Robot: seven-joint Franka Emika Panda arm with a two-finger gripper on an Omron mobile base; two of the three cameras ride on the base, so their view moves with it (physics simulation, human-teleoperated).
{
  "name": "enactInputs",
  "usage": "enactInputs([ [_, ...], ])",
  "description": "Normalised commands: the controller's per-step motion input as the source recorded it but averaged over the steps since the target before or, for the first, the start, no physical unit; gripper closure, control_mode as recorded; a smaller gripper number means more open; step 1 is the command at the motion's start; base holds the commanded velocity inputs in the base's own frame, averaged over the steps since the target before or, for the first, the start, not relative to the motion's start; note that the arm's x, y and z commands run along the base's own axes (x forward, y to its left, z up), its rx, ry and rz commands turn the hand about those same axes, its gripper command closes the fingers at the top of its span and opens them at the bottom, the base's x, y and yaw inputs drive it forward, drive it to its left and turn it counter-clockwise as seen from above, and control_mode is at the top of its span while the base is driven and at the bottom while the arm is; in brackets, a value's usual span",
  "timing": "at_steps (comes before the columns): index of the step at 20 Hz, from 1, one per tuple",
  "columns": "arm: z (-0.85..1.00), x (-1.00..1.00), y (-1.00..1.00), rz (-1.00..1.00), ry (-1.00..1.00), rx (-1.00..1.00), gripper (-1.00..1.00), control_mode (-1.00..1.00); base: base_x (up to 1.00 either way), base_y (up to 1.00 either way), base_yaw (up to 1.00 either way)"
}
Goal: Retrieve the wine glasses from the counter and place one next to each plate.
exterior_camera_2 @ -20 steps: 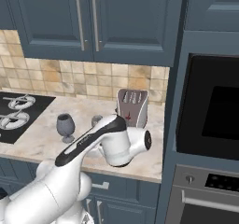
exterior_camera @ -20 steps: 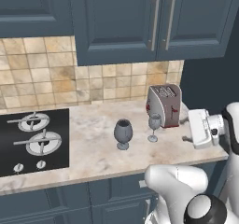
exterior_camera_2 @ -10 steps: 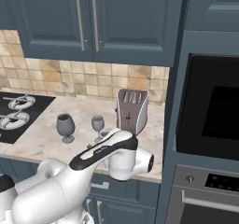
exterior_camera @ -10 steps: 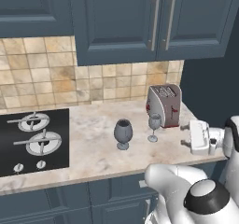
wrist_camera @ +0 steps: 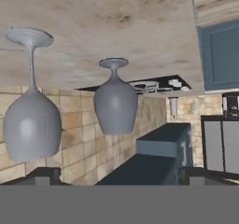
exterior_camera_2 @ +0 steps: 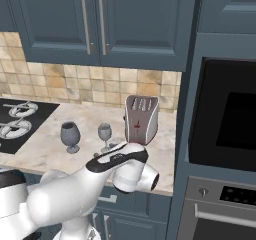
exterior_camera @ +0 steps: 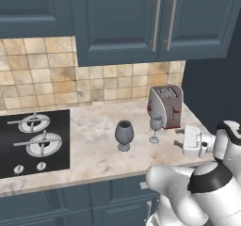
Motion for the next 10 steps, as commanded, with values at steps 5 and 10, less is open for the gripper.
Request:
enactInputs([
  [5, -0.06, 0.54, 0.00, 0.00, 0.10, 0.01, -1.00, -1.00, 0.00, 0.00, 0.00],
  [10, -0.10, 0.38, 0.00, 0.00, 0.00, 0.00, -1.00, -1.00, 0.00, 0.00, 0.00],
])
